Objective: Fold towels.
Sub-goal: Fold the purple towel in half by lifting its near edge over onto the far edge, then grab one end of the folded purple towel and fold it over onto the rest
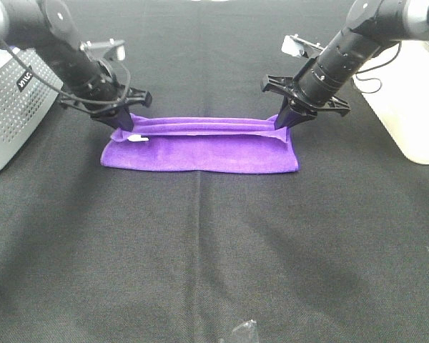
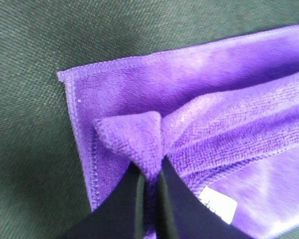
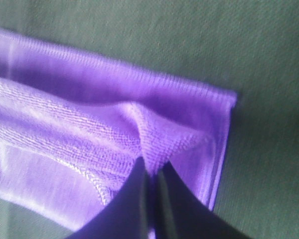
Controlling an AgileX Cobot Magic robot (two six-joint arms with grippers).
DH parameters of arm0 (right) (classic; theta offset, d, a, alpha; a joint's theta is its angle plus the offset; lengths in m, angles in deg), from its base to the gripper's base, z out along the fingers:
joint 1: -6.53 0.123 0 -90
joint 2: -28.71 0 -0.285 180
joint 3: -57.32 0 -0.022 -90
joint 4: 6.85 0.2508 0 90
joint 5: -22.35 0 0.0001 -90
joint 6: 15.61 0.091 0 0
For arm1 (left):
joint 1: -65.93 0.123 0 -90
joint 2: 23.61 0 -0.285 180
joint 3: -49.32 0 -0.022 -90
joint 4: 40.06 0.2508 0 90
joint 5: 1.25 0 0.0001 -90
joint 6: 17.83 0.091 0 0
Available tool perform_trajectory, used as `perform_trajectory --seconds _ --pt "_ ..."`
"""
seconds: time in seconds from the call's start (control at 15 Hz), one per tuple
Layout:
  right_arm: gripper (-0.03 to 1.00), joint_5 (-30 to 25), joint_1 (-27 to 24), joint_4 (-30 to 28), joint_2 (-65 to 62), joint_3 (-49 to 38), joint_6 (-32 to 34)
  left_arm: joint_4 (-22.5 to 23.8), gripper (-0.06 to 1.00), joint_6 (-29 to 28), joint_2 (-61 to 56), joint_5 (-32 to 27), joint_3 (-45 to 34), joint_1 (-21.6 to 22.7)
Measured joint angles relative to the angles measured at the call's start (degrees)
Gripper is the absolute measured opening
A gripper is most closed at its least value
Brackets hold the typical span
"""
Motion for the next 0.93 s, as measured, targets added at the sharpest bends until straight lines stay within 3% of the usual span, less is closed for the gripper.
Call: perform_trajectory --seconds 0.4,0.67,0.73,0.8,0.87,0.93 --pt "0.00 1.38 0.00 -1.09 2.75 0.00 0.00 -1.03 0.05 0.00 1.15 2.64 0.00 0.00" --pt "0.05 1.32 0.06 -1.78 2.81 0.00 0.00 -0.86 0.15 0.00 1.89 2.69 0.00 0.00" --pt "0.20 0.86 0.00 -3.84 2.81 0.00 0.00 0.97 0.33 0.00 1.89 2.81 0.00 0.29" --pt "0.20 0.86 0.00 -3.84 2.81 0.00 0.00 0.97 0.33 0.00 1.89 2.81 0.00 0.29" --pt "0.28 0.86 0.00 -4.98 2.81 0.00 0.23 1.43 0.40 0.00 1.89 2.81 0.00 0.29" --pt "0.45 0.86 0.00 -7.39 2.75 0.06 2.29 1.55 0.57 -0.74 1.89 2.64 0.00 0.69"
